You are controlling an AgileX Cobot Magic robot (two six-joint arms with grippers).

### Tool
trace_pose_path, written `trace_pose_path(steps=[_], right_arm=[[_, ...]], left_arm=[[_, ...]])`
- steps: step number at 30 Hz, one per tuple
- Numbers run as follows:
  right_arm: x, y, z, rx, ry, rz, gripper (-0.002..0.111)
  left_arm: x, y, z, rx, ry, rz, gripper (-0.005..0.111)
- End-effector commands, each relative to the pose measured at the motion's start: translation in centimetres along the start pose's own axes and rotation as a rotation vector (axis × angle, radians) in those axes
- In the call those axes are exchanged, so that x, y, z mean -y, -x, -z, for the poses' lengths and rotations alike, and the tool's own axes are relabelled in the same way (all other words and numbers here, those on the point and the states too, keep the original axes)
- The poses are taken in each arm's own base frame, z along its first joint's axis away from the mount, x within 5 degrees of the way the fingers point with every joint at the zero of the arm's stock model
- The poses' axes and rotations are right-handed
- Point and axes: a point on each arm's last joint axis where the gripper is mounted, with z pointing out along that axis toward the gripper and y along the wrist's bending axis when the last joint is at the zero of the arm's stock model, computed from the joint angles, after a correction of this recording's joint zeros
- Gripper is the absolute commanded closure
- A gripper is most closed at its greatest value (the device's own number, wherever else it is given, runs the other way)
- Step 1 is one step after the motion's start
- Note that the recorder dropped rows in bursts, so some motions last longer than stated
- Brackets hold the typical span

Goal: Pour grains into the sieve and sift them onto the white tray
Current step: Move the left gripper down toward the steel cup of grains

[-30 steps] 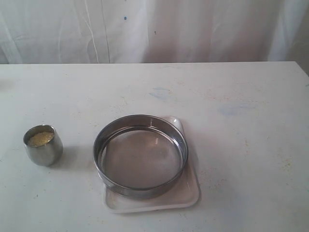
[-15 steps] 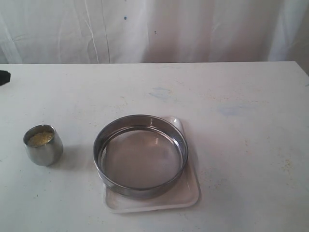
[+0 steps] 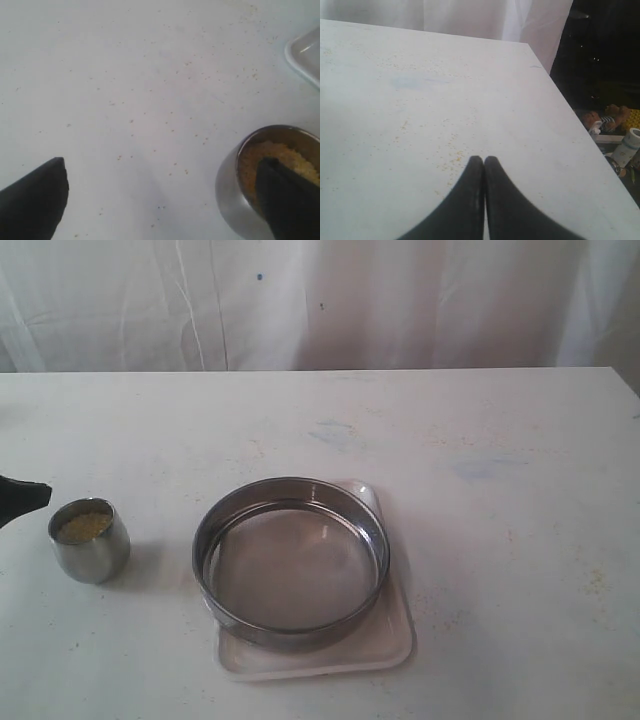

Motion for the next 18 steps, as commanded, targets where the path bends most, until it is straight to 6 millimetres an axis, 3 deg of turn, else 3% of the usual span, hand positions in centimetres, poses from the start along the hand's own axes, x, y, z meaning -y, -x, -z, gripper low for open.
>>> trace_pose_path(steps=[1, 11, 18], right_arm=[[0.0, 0.1, 0.0, 0.008, -0.006, 0.007, 0.108], [0.0, 0.1, 0.0, 0.008, -0.006, 0.007, 0.108], [0.0, 0.1, 0.0, 0.008, -0.006, 0.007, 0.108]], left_arm=[[0.3, 0.8, 0.2, 0.090, -0.021, 0.090, 0.002], [1.1, 1.8, 0.4, 0.197, -0.126, 0.119, 0.002], [0.7, 0.6, -0.6, 0.130, -0.112, 0.025, 0.002]])
